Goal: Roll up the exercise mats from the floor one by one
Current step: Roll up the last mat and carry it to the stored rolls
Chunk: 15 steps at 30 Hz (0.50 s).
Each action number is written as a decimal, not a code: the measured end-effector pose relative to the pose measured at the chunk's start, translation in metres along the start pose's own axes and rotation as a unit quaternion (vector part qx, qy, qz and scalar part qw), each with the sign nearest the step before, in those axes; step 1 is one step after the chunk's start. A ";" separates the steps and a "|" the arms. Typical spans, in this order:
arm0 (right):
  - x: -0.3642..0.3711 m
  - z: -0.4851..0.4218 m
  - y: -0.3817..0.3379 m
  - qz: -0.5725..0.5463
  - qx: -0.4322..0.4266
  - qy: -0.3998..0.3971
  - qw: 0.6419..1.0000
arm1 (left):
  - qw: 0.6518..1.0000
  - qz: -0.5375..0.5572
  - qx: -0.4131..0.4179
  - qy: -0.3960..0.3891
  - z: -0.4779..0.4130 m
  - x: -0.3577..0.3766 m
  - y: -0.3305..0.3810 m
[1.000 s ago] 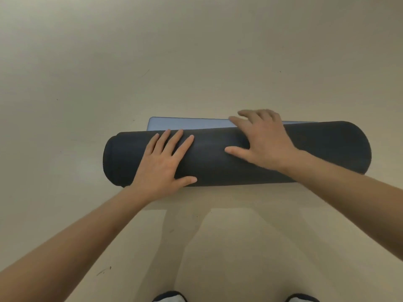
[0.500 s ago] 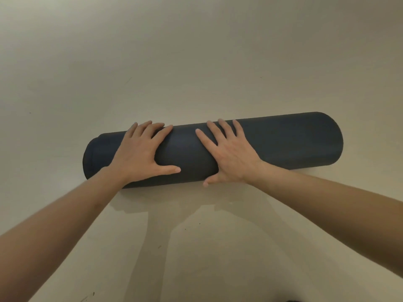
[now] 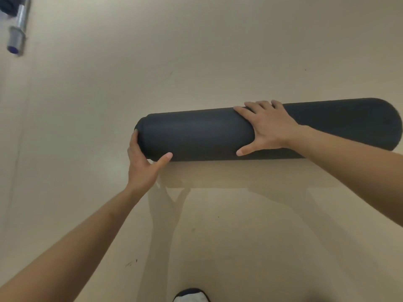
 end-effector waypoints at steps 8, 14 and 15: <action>0.010 0.017 -0.056 0.026 -0.039 0.093 0.995 | 1.000 0.002 0.003 0.001 0.005 0.002 0.014; 0.023 0.028 -0.072 0.058 -0.041 0.124 0.990 | 0.998 0.036 -0.037 -0.033 0.033 0.011 0.031; 0.024 0.029 -0.072 0.065 -0.048 0.128 0.989 | 0.998 0.034 -0.044 -0.043 0.033 0.012 0.034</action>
Point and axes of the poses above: each hand's wrist, its own z-axis away from the middle knuckle, its own x-axis out of the palm, y = z × x, the point moved 1 cm from there along -z, towards the middle knuckle, and after that the axes turned 1 degree about -x, right-handed, at the moved point
